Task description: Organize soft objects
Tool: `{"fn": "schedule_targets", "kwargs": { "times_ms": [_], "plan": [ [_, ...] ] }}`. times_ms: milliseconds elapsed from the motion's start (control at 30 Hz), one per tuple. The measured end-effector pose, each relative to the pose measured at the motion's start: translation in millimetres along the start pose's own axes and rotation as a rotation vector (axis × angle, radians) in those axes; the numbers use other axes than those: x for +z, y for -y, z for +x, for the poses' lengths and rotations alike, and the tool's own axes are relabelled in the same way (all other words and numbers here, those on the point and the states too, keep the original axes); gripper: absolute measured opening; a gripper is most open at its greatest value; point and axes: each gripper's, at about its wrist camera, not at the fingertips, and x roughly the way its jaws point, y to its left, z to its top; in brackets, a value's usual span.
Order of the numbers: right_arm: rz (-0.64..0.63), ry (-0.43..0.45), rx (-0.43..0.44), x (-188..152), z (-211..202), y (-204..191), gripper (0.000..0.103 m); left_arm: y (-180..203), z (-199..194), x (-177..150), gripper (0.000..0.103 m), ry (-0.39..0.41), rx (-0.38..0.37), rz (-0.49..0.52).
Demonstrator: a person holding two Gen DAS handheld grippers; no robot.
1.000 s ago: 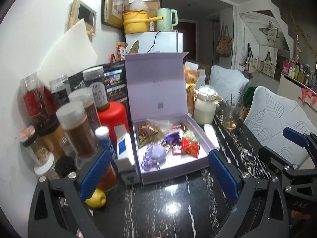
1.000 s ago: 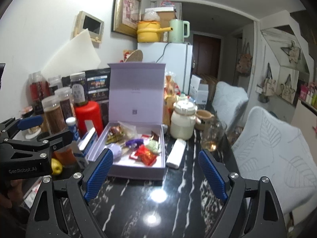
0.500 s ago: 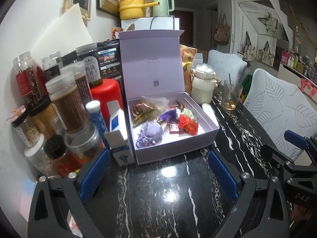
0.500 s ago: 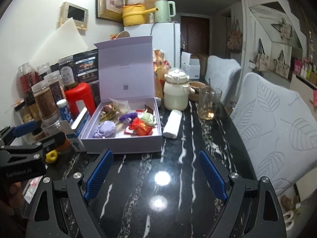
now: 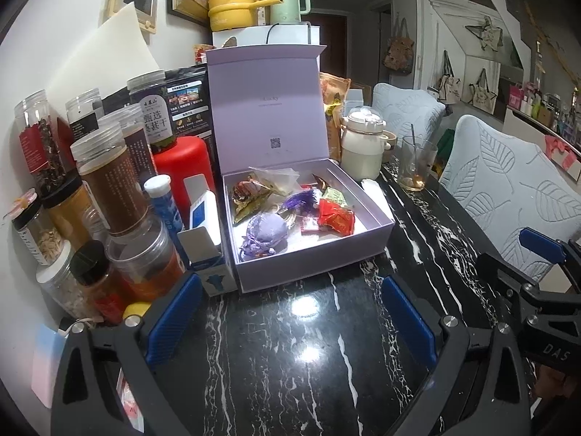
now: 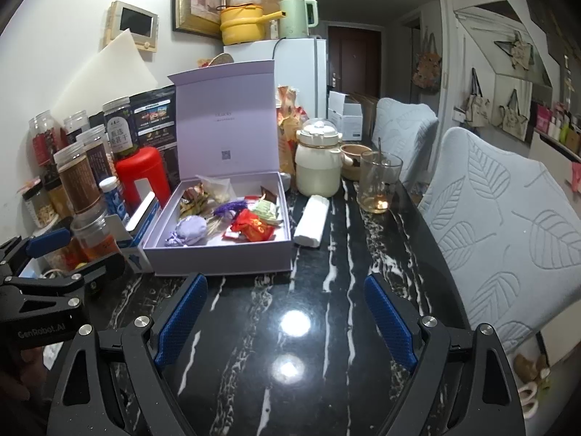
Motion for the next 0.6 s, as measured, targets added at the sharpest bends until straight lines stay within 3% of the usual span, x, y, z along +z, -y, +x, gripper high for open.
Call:
{"fn": "schedule_targets", "kwargs": {
  "times_ms": [600],
  "plan": [
    [-0.004,-0.002,-0.009,-4.0,-4.9,0.5,0.089,7.0,-4.3,-6.0,0.101,0.002,-0.024,0.014]
  ]
}}
